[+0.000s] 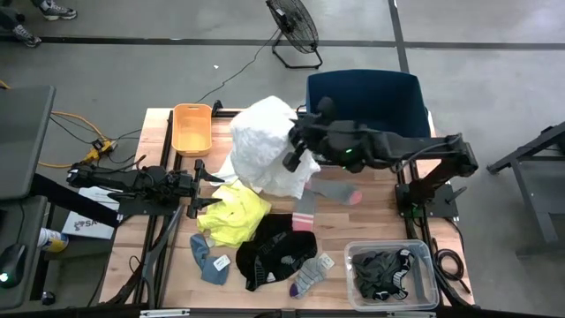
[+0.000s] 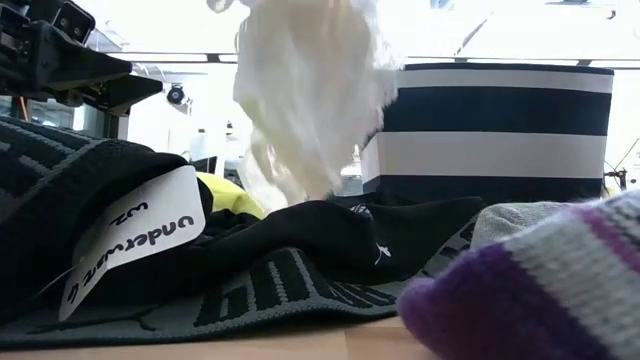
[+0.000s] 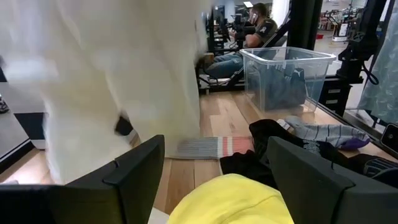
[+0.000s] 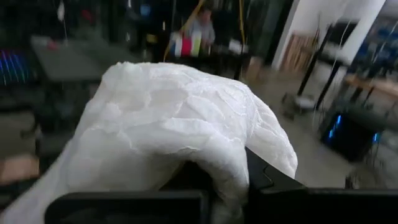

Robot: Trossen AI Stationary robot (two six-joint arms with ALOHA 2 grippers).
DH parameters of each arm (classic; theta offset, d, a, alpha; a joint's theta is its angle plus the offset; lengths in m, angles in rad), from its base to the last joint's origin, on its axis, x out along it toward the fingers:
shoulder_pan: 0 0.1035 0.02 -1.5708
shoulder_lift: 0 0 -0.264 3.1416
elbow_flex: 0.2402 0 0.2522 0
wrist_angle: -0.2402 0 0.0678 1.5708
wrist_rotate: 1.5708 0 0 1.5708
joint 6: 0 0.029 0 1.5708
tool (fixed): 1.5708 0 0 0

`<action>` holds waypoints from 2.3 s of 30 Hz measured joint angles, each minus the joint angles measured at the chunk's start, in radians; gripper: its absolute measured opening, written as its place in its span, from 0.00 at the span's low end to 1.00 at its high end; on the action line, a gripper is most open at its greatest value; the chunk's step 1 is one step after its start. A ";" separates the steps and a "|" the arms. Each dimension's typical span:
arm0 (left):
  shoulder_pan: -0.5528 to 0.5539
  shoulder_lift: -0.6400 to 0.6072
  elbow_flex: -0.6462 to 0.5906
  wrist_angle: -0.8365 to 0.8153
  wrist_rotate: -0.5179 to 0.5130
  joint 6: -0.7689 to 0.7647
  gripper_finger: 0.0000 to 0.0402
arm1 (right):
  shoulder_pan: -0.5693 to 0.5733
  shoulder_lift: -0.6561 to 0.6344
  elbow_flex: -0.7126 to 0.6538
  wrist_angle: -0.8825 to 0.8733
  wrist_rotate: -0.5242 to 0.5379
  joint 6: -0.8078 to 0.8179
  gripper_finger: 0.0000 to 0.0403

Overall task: Pick & Place Cloths
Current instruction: Put the white shirt into the blue bin

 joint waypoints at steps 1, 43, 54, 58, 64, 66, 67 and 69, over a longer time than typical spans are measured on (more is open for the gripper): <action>0.000 0.000 0.000 0.000 0.000 0.000 0.70 | -0.002 -0.009 0.000 0.025 0.000 -0.028 0.05; 0.000 0.000 0.000 -0.002 -0.001 0.000 0.70 | -0.020 -0.216 0.000 0.946 0.331 -1.070 0.05; 0.000 0.000 0.000 -0.002 -0.001 0.000 0.70 | -0.112 -0.222 0.000 0.996 0.599 -1.190 0.05; 0.000 0.000 0.000 -0.002 -0.001 0.000 0.70 | -0.164 -0.223 -0.001 0.980 0.622 -1.143 0.05; 0.000 0.000 0.000 -0.002 -0.001 0.000 0.70 | -0.224 -0.223 -0.001 0.915 0.665 -1.075 0.05; 0.000 0.000 0.000 -0.002 -0.001 0.000 0.70 | -0.229 -0.223 -0.001 0.899 0.670 -1.057 0.05; 0.000 0.000 0.000 -0.002 -0.001 0.000 0.70 | -0.231 -0.223 -0.001 0.885 0.671 -1.051 0.05; 0.000 0.000 0.000 -0.002 -0.001 0.000 0.70 | -0.231 -0.223 -0.001 0.851 0.676 -1.030 0.05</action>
